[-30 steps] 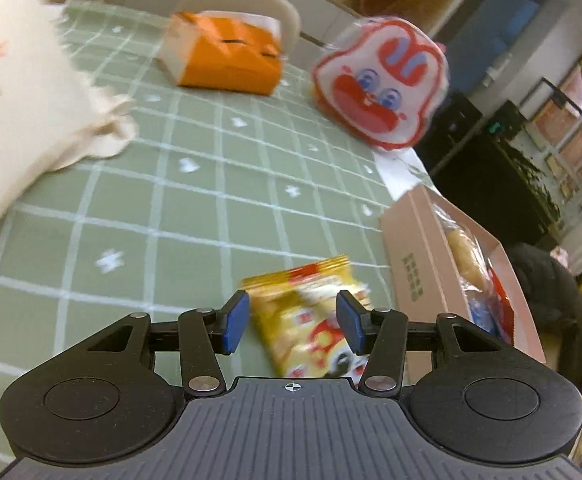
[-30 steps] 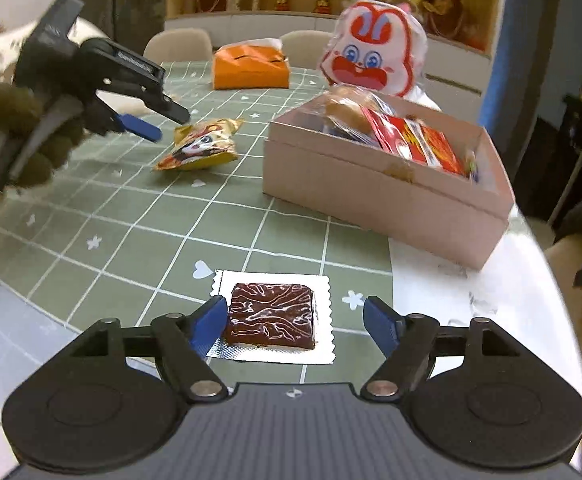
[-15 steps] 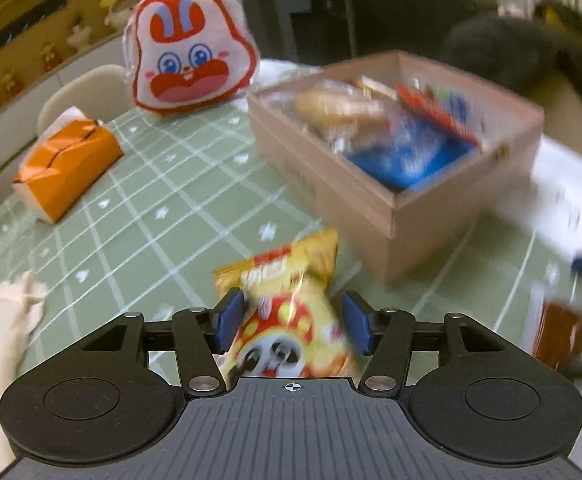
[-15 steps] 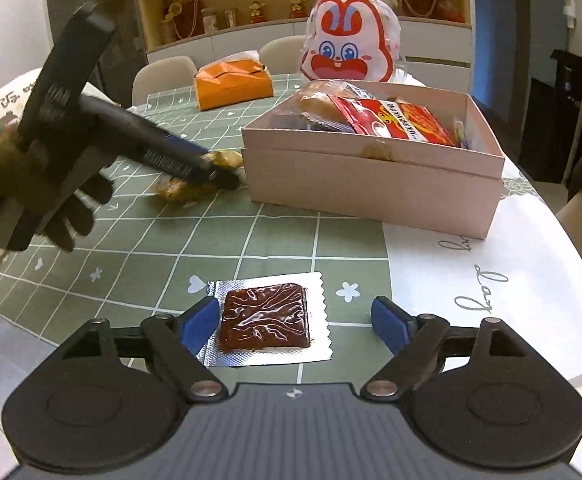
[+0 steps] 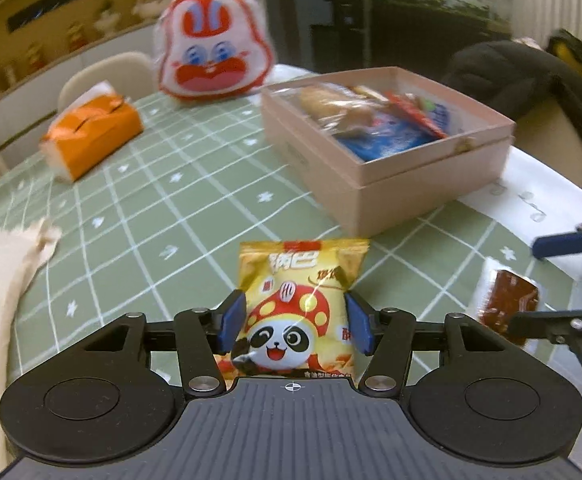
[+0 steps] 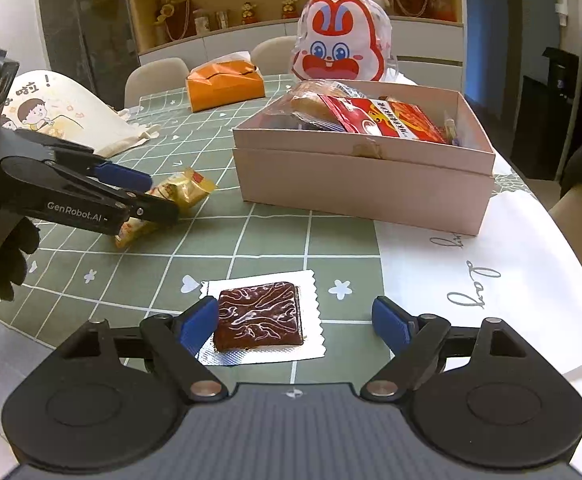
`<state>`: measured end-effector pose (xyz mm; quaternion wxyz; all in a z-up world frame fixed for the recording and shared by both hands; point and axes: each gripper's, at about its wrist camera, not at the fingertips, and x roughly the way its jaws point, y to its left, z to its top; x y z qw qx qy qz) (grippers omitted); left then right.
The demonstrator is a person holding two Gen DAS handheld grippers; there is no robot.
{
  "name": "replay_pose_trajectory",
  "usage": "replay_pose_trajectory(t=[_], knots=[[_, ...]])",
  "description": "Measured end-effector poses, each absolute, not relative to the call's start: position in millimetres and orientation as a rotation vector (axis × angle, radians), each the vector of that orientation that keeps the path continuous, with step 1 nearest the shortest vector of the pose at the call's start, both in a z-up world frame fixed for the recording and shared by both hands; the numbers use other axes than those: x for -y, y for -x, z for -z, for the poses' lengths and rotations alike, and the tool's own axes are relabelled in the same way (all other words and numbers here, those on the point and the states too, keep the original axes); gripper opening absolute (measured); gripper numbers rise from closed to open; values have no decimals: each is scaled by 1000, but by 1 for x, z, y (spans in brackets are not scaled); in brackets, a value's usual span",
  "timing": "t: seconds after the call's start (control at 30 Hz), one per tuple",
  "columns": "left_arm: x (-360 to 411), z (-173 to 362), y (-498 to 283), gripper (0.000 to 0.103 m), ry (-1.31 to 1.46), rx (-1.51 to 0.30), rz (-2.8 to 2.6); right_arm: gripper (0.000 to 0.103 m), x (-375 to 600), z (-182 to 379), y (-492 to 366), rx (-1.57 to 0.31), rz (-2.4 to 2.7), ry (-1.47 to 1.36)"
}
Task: Organize snacks
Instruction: 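Grasp the yellow panda snack bag with the left tool while right reaches the chocolate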
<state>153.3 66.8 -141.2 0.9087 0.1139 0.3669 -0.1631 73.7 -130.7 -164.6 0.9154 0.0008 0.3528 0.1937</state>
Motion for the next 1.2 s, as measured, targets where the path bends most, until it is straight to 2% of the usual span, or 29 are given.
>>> replay_pose_trajectory(t=[0.23, 0.57, 0.77, 0.9, 1.2], knots=[[-82, 144, -159, 62, -149, -745, 325, 89, 126, 165, -74, -731, -387, 25], [-81, 133, -110, 41, -45, -715, 435, 92, 125, 166, -75, -734, -367, 33], [-64, 133, -73, 39, -67, -732, 479, 91, 118, 157, -58, -663, -382, 81], [-51, 135, -61, 40, -104, -737, 454, 78, 103, 155, -56, -670, -415, 164], [-47, 141, -58, 42, -83, -758, 459, 77, 116, 156, -49, -687, -349, 214]])
